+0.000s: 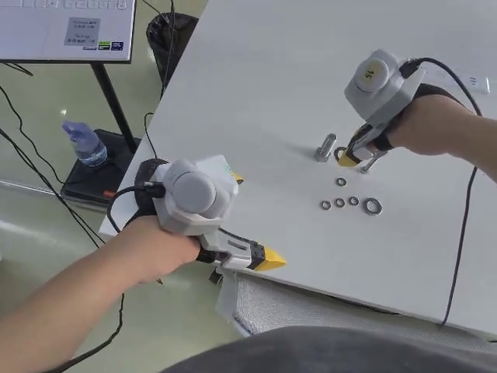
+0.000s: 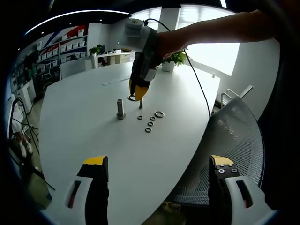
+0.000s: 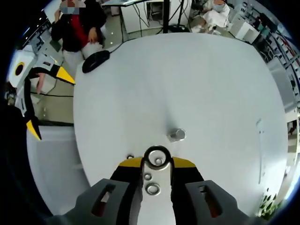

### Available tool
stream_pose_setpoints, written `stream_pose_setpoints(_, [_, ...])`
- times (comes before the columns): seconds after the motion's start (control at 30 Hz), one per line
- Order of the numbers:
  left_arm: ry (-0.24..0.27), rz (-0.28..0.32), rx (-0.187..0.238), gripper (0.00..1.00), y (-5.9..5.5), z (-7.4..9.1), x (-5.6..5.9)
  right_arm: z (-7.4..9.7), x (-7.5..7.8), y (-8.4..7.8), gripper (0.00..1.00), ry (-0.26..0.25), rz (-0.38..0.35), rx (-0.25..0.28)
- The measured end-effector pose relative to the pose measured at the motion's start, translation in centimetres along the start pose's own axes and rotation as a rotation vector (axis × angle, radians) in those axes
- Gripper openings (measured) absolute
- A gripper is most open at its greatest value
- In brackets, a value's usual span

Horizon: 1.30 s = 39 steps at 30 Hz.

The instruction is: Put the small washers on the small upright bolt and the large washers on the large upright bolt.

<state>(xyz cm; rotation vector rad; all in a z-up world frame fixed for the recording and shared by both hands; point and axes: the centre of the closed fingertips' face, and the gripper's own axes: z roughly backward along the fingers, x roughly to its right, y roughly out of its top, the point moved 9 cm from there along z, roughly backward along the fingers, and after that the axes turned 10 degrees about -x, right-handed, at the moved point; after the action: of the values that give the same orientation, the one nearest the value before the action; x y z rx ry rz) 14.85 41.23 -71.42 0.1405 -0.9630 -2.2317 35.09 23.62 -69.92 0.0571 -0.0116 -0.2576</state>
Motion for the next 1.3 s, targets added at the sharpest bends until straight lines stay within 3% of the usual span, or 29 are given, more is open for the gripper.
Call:
stream_pose_setpoints(0.2, [0.006, 0.012, 0.004, 0.89, 0.0, 0.2, -0.2, 0.5, 1.5, 0.7, 0.21, -0.003, -0.032, 0.014])
stream_pose_setpoints(0.5, [0.021, 0.067, 0.023, 0.84, 0.0, 0.5, -0.7, 0.0, 2.1, 1.4, 0.21, -0.007, -0.023, 0.002])
stream_pose_setpoints(0.67, [0.029, 0.075, -0.007, 0.75, -0.2, 0.5, -1.0, -0.2, 2.2, 1.6, 0.21, -0.001, -0.026, -0.005])
stream_pose_setpoints(0.83, [0.02, 0.082, -0.008, 0.71, -0.3, 0.6, -1.0, -0.1, 2.6, 1.7, 0.21, -0.003, -0.041, 0.006])
stream_pose_setpoints(1.03, [0.033, 0.069, -0.001, 0.79, -0.4, 0.5, -1.0, -0.4, 3.2, 1.9, 0.21, -0.014, -0.033, -0.005])
stream_pose_setpoints(1.3, [0.023, 0.059, -0.004, 0.82, -0.7, 0.4, -0.9, -1.0, 3.0, 2.3, 0.21, -0.009, -0.028, -0.014])
